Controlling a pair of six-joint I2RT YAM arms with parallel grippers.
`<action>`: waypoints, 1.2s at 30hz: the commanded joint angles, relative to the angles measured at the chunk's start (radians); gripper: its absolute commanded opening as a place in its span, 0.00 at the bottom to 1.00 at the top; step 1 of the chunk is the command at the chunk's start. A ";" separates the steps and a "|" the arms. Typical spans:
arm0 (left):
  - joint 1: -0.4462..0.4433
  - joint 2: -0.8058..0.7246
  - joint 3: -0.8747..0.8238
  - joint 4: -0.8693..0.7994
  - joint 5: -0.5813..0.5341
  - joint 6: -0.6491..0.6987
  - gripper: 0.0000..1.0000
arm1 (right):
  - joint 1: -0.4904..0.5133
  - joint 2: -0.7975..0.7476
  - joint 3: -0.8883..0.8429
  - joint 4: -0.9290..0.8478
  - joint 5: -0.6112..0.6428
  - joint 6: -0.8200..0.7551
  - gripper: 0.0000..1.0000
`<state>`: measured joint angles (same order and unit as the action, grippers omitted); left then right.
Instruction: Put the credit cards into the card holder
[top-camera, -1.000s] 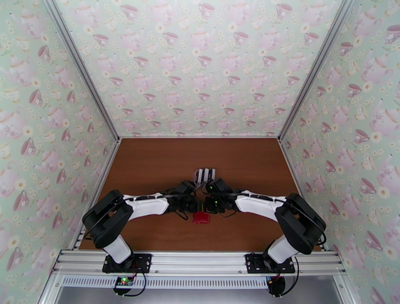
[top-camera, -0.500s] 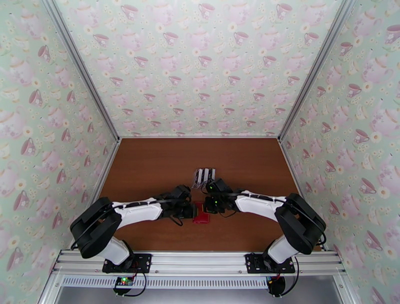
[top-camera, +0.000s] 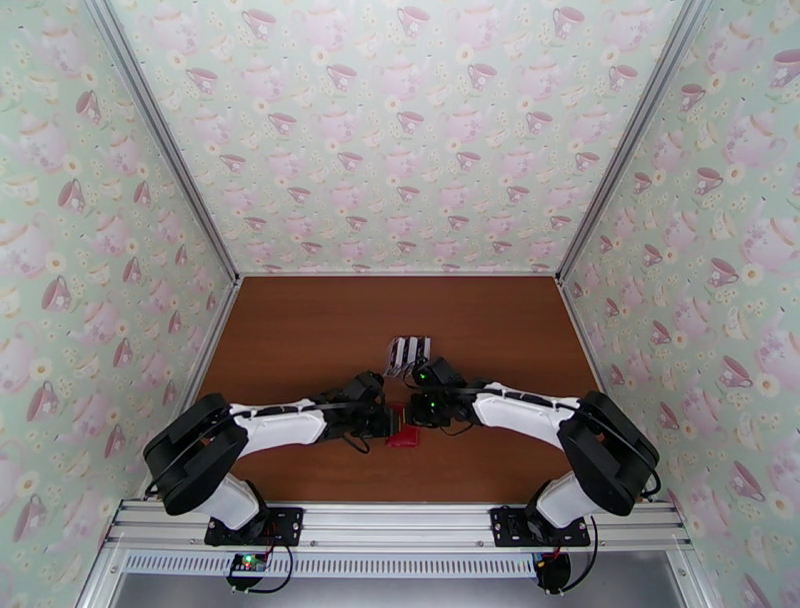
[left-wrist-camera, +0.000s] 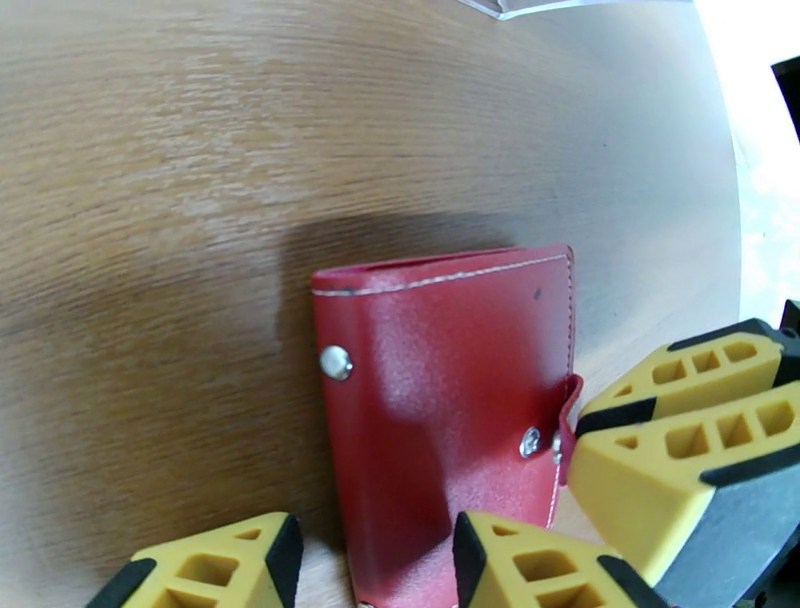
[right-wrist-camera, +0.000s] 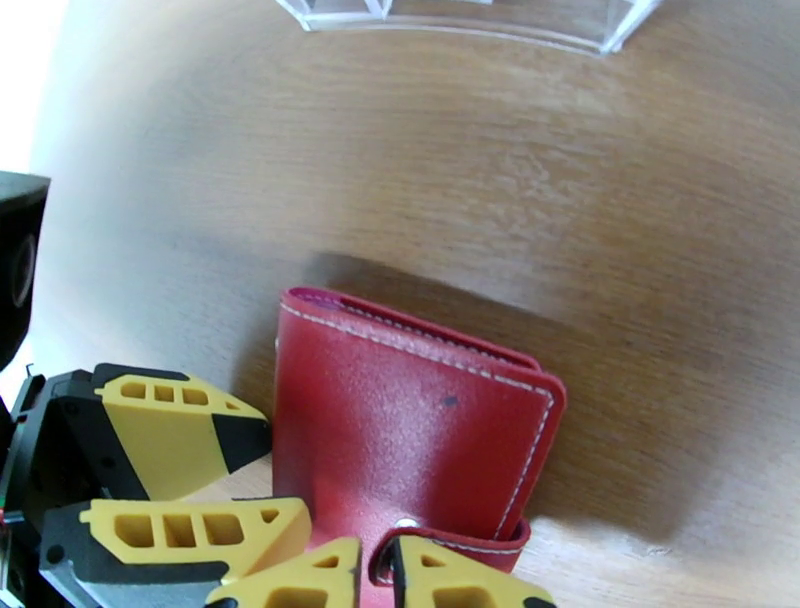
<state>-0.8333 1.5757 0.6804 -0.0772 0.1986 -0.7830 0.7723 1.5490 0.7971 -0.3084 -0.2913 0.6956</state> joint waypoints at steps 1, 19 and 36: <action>-0.012 0.055 -0.039 -0.051 0.015 -0.014 0.48 | 0.012 -0.009 0.017 -0.038 0.028 0.000 0.15; -0.012 0.052 -0.054 -0.044 0.013 -0.016 0.48 | 0.060 0.006 0.091 -0.143 0.122 -0.025 0.14; -0.012 0.058 -0.062 -0.034 0.015 -0.020 0.48 | 0.060 0.007 0.123 -0.188 0.144 -0.047 0.12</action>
<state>-0.8349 1.5791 0.6670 -0.0357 0.2024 -0.7868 0.8272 1.5513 0.8894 -0.4706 -0.1654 0.6682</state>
